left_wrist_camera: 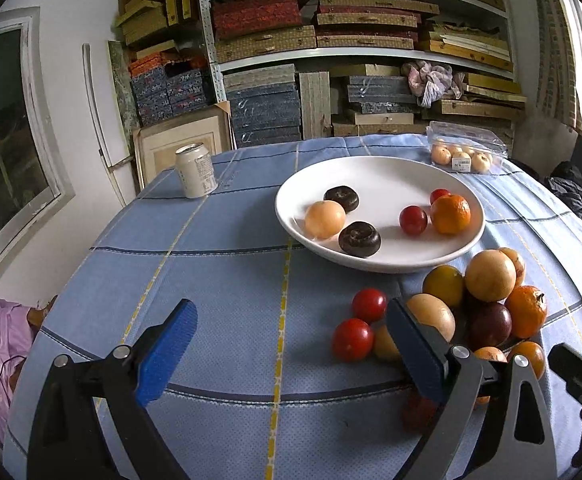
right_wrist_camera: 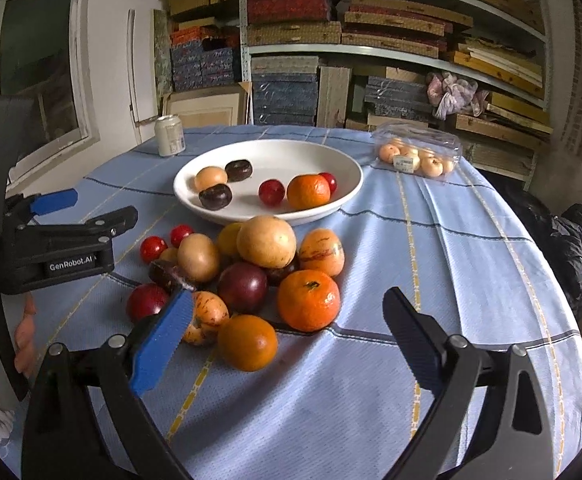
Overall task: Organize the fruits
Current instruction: 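Move both open tools back over the fruit pile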
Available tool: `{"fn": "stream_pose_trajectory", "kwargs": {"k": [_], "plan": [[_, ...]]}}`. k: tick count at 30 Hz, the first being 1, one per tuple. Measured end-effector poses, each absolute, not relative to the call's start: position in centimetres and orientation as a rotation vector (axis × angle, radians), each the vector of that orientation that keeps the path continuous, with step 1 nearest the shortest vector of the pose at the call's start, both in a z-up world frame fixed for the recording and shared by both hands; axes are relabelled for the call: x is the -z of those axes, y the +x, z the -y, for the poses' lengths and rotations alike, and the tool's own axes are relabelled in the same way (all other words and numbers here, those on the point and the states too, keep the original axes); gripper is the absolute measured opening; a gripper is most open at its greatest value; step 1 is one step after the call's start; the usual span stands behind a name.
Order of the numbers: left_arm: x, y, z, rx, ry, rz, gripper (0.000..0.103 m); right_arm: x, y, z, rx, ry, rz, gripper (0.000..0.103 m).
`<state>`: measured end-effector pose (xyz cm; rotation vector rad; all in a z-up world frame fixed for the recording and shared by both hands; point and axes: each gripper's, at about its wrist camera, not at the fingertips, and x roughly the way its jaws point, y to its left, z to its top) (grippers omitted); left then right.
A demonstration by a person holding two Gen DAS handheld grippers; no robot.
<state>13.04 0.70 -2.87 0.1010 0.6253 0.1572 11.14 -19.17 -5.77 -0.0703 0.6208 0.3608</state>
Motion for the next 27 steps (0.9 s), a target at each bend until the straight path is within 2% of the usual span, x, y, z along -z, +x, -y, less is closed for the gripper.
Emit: {"fn": "stream_pose_trajectory", "kwargs": {"k": [22,27], "plan": [[3.6,13.5,-0.6,-0.124,0.103,-0.664,0.096,8.4,14.0,18.4,-0.407,-0.018,-0.802,0.094],[3.6,13.6,-0.5,-0.122,0.102,-0.667,0.096,8.8,14.3,17.8,-0.431,-0.033,-0.828,0.084]]}}
